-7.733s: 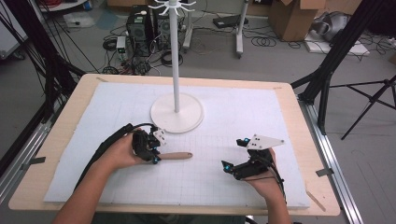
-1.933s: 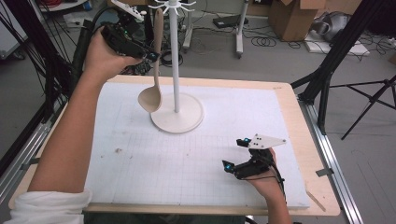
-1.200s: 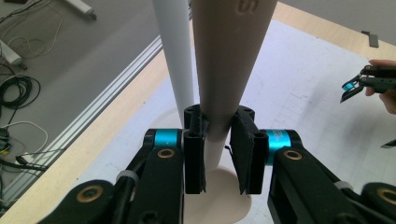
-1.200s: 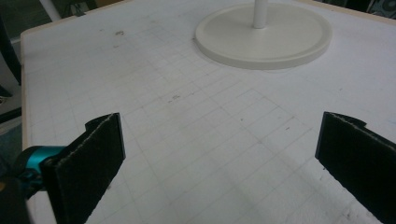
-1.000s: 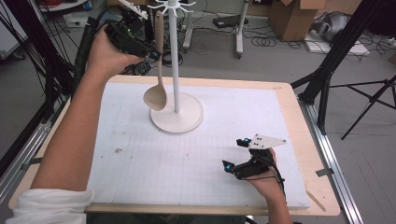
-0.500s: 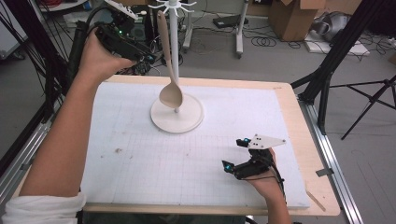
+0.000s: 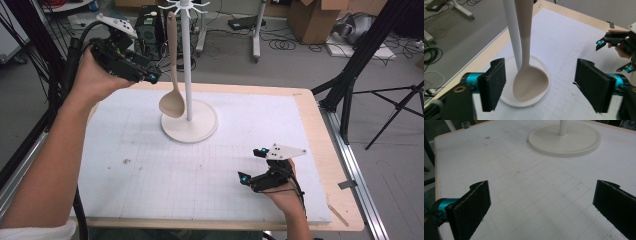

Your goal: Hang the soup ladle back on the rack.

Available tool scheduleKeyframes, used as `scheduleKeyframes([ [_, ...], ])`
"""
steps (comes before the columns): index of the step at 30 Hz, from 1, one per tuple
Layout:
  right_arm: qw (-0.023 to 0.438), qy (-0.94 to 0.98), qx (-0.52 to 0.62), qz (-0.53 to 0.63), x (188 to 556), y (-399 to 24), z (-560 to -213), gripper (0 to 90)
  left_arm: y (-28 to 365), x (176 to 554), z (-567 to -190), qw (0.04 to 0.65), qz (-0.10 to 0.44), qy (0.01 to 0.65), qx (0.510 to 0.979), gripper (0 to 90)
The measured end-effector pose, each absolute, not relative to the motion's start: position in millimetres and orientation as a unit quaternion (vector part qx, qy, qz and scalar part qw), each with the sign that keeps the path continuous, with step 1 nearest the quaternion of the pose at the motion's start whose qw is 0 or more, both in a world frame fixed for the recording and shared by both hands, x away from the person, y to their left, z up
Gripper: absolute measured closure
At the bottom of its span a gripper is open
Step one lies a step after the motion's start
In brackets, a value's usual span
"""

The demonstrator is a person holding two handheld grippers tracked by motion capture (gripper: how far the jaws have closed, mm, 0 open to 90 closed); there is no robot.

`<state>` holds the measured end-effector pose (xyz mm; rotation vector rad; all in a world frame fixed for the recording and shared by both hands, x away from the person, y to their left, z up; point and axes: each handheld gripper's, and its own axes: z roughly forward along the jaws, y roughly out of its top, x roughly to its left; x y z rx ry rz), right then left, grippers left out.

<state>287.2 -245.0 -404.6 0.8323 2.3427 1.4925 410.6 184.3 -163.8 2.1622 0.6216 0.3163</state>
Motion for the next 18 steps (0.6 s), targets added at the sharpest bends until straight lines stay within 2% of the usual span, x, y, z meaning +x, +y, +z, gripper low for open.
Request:
scheduleKeyframes([
  [18,0.119,0.805,0.286,0.506,287,-244,-405,0.2,210,382,-209,0.441,0.115,0.242,0.857,8.1],
])
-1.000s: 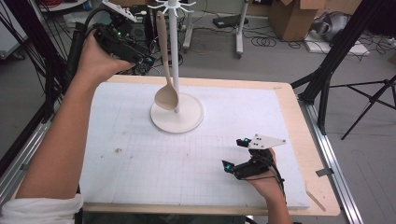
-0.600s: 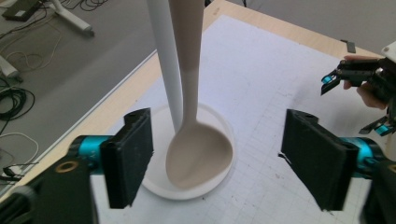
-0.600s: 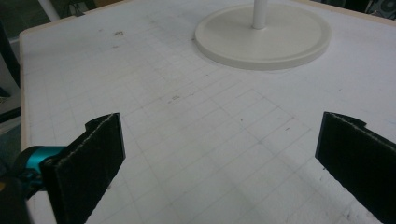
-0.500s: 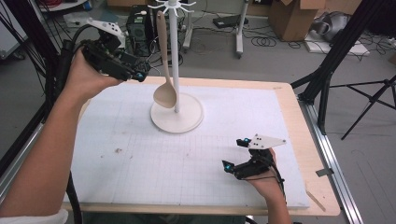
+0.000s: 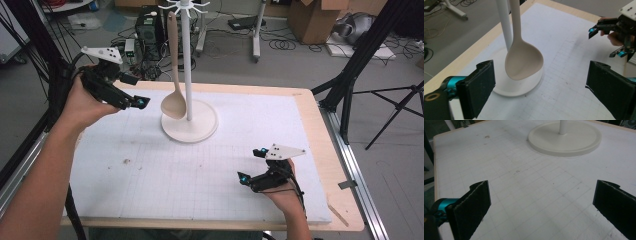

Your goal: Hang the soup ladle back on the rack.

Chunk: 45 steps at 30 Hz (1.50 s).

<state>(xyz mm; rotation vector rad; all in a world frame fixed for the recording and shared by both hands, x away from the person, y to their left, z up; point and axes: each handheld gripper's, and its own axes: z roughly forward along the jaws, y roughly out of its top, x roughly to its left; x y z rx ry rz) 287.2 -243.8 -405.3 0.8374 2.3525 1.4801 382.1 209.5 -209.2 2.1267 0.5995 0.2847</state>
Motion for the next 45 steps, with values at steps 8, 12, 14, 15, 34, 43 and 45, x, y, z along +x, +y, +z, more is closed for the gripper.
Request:
scheduleKeyframes([
  [8,0.119,0.804,0.286,0.507,287,-244,-405,0.2,220,368,-235,0.449,0.116,0.248,0.851,2.7],
  [12,0.12,0.804,0.286,0.507,288,-244,-405,0.2,226,361,-252,0.454,0.121,0.243,0.848,1.7],
  [14,0.119,0.805,0.286,0.506,287,-244,-405,0.3,229,358,-259,0.459,0.12,0.241,0.847,1.7],
  [15,0.119,0.805,0.286,0.506,287,-244,-405,0.3,230,356,-261,0.462,0.122,0.239,0.845,1.7],
  [34,0.12,0.806,0.287,0.504,289,-245,-408,0.2,244,318,-317,0.494,0.144,0.229,0.826,1.7],
  [43,0.118,0.805,0.291,0.503,289,-245,-408,0.2,245,311,-342,0.502,0.138,0.23,0.822,1.7],
  [45,0.119,0.805,0.292,0.503,290,-246,-409,0.2,245,313,-347,0.497,0.134,0.232,0.825,1.7],
])
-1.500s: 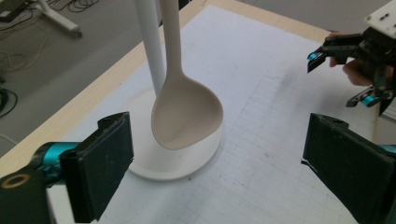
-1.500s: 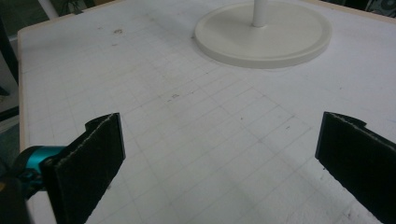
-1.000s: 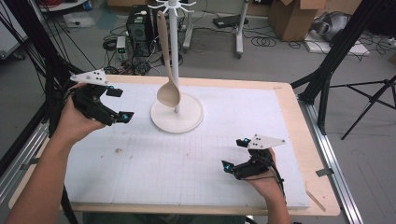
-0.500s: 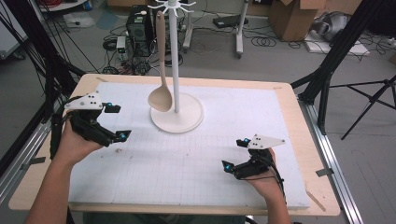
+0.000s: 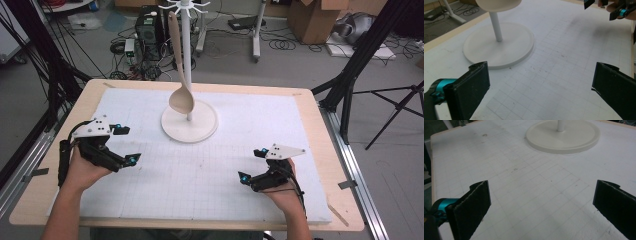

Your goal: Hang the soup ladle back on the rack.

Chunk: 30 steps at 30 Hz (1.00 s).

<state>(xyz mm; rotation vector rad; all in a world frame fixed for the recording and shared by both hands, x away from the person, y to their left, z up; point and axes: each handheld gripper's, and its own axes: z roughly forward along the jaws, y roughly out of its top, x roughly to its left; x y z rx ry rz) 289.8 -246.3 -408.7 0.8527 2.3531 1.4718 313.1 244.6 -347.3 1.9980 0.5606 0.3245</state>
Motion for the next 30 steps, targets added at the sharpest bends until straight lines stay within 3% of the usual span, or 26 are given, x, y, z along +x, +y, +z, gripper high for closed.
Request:
scheduleKeyframes([
  [30,0.122,0.797,0.306,0.506,293,-257,-412,0.2,254,312,-366,0.485,0.13,0.249,0.828,1.7],
])
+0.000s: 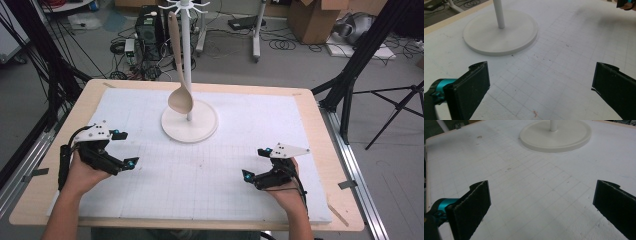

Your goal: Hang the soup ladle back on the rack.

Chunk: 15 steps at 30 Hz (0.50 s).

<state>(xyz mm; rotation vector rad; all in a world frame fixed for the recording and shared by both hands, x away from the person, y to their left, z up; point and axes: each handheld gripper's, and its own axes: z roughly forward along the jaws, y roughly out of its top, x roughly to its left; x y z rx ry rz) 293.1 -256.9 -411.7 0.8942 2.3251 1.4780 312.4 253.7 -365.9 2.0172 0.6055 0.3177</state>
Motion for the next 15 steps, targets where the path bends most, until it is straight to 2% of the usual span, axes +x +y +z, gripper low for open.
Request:
scheduleKeyframes([
  [15,0.121,0.799,0.305,0.504,293.7,-255.6,-411.9,0.2,255.2,314.3,-365.3,0.485,0.133,0.26,0.825,1.7],
])
